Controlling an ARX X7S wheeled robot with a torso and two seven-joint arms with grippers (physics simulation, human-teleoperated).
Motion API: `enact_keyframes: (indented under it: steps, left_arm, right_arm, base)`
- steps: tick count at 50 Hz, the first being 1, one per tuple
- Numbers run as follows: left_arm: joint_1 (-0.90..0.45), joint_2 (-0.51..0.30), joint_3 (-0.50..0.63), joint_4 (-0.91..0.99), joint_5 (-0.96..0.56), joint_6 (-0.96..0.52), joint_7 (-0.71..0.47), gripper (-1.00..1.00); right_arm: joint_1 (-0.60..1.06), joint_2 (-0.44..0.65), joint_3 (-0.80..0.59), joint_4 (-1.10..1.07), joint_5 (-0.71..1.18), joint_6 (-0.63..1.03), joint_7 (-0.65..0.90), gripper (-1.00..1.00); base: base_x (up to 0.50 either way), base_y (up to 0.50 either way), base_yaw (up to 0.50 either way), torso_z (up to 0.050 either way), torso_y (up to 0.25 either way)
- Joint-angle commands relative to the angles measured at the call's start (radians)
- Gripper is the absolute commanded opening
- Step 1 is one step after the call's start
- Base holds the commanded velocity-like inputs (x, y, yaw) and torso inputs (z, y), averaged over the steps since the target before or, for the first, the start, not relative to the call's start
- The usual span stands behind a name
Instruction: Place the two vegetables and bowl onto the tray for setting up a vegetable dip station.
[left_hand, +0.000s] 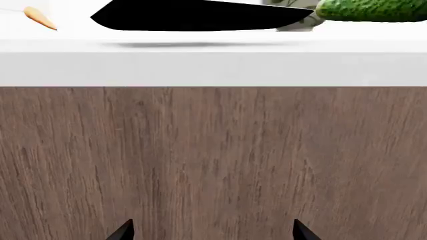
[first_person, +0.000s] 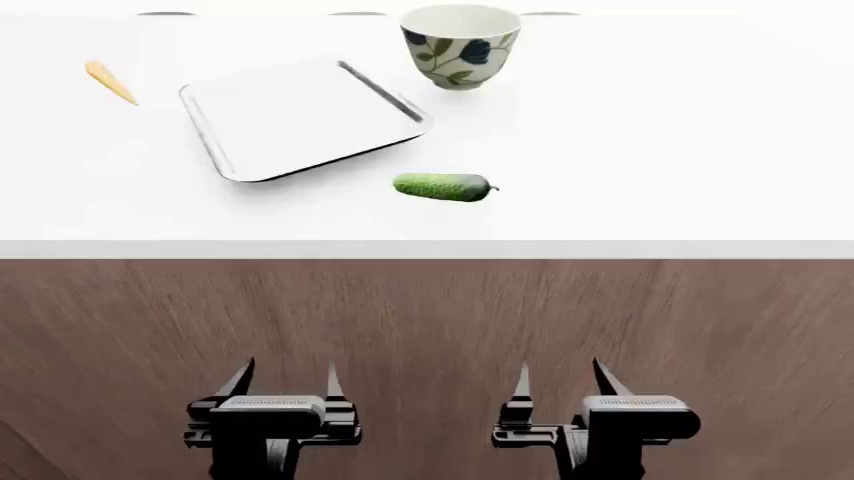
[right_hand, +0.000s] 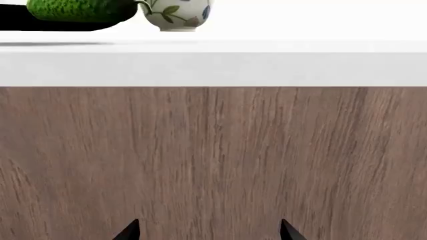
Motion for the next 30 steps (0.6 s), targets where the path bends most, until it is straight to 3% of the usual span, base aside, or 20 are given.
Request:
enact_keyframes:
  steps: [1,11,24,30]
  left_arm:
    - [0.001,-0.015,0.014,-0.004,-0.023,0.017,-0.017,1.0]
    - [0.003,-0.046,0.047,-0.006,-0.073,0.045,-0.036,1.0]
    - [0.005,-0.067,0.074,0.007,-0.078,0.038,-0.074,1.0]
    - [0.018,-0.077,0.086,0.023,-0.09,0.074,-0.072,1.0]
  right_arm:
    - [-0.008,0.016,-0.022,-0.011,0.003,-0.013,0.027,1.0]
    - [-0.013,0.047,-0.054,-0.014,0.04,-0.024,0.052,1.0]
    - [-0.011,0.07,-0.085,-0.004,0.049,-0.044,0.069,1.0]
    - [-0.013,0.078,-0.096,-0.009,0.055,-0.043,0.076,1.0]
  base:
    - [0.0,0.0,0.0,0.0,0.0]
    - [0.0,0.0,0.0,0.0,0.0]
    - [0.0,0.5,0.0,0.0,0.0]
    - [0.0,0.0,0.0,0.0,0.0]
